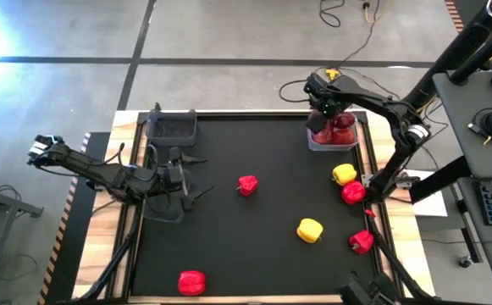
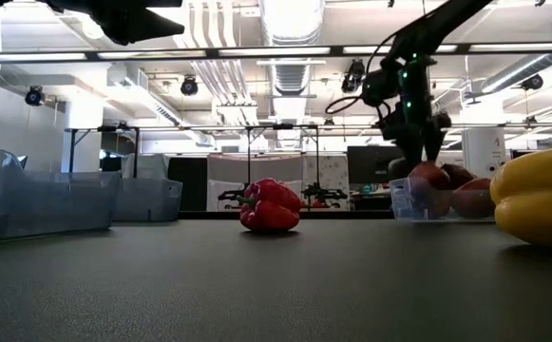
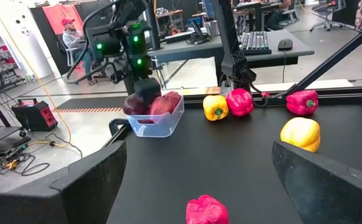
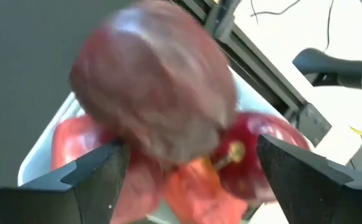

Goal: Sort produce into baskets
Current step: Put the apple into the transparent bin, then put the red bell pepper into the bottom black bin

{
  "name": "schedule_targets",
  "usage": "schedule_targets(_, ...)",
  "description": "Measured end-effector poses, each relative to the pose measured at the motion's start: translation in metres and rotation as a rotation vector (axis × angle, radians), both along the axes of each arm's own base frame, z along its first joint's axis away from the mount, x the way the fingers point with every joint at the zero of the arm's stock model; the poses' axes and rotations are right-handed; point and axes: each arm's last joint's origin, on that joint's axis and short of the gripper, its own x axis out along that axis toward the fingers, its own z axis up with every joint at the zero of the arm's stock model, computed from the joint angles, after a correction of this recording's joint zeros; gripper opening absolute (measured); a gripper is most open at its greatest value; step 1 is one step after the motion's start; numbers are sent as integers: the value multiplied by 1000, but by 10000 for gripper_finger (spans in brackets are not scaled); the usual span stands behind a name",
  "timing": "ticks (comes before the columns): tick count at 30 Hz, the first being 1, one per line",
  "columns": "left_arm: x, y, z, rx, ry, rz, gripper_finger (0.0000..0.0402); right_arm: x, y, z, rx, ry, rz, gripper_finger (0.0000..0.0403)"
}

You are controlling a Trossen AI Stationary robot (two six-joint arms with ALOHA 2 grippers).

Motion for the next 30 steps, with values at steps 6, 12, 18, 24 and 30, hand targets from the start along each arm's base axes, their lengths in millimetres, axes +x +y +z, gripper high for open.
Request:
schedule_targets(6, 1, 0, -2, -41, -3, 3, 382, -9, 15, 27, -41, -46, -48, 338)
schedule_targets(12, 7, -3, -15, -67, 66, -1, 382, 8, 75, 54, -22, -240, 52, 326)
schedule_targets(18, 22, -8, -28, -26, 141, 2, 382, 46, 180, 49, -90, -521, 367, 325)
schedule_targets(24, 50, -11, -20, -3, 159, 25, 382, 59, 291, -4, -172, -821, 707, 325)
schedule_targets(30, 86, -7, -37, -35, 251, 14, 382, 53, 343, -41, -232, -987, 810, 325)
